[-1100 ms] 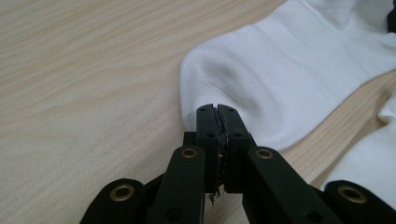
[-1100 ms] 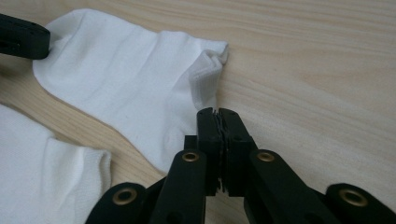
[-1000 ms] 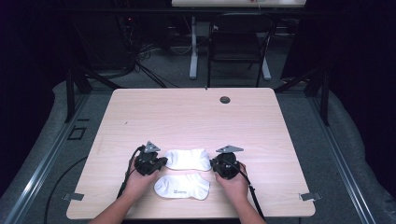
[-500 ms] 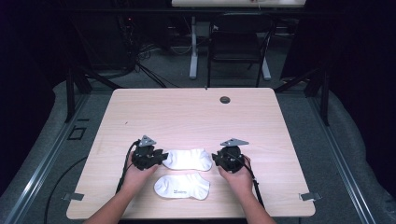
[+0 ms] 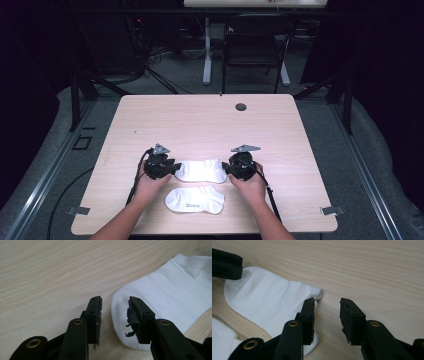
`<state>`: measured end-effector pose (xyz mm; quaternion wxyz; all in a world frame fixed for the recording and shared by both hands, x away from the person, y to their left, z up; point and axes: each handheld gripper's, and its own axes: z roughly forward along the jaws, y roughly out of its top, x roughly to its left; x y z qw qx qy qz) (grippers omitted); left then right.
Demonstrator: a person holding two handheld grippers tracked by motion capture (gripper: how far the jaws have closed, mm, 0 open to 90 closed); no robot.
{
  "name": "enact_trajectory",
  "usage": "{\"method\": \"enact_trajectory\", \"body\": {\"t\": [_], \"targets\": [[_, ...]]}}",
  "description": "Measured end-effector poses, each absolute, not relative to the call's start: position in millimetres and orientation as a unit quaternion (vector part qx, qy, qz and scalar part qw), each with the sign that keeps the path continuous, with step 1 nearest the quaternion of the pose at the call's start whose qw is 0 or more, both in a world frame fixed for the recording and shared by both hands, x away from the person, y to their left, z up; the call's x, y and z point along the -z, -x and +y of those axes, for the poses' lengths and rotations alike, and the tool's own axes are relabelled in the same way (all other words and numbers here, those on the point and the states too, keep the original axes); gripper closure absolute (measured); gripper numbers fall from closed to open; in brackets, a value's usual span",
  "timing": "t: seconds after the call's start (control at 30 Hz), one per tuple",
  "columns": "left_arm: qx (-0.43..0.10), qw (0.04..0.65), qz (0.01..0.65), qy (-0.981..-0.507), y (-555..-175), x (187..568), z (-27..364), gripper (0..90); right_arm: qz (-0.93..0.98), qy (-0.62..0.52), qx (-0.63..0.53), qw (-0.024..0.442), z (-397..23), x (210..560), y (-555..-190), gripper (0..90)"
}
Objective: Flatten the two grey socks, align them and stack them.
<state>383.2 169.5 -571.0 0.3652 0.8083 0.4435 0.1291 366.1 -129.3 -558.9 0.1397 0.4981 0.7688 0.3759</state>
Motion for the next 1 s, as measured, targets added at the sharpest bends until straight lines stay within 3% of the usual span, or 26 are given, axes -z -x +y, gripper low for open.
{"method": "enact_trajectory", "body": {"t": [0.17,0.33,0.53,0.77,1.0], "targets": [[-0.126,0.364,0.443,-0.81,-383.1,571.8,169.2,63.9,0.767,-0.484,-0.389,0.162,-124.0,556.0,-359.2,65.0],[-0.127,0.357,0.443,-0.812,-384.1,574.6,166.8,66.9,0.774,-0.475,-0.388,0.156,-119.7,554.8,-358.3,65.1],[-0.126,0.357,0.446,-0.811,-385.0,576.7,166.8,70.6,0.783,-0.479,-0.369,0.147,-117.0,562.1,-361.7,71.8],[-0.117,0.361,0.441,-0.813,-384.5,577.4,167.4,82.1,0.786,-0.476,-0.368,0.144,-114.2,564.0,-361.4,85.5],[-0.107,0.368,0.438,-0.813,-383.2,574.4,168.1,89.0,0.789,-0.472,-0.365,0.142,-114.6,562.1,-359.8,86.6]]}}
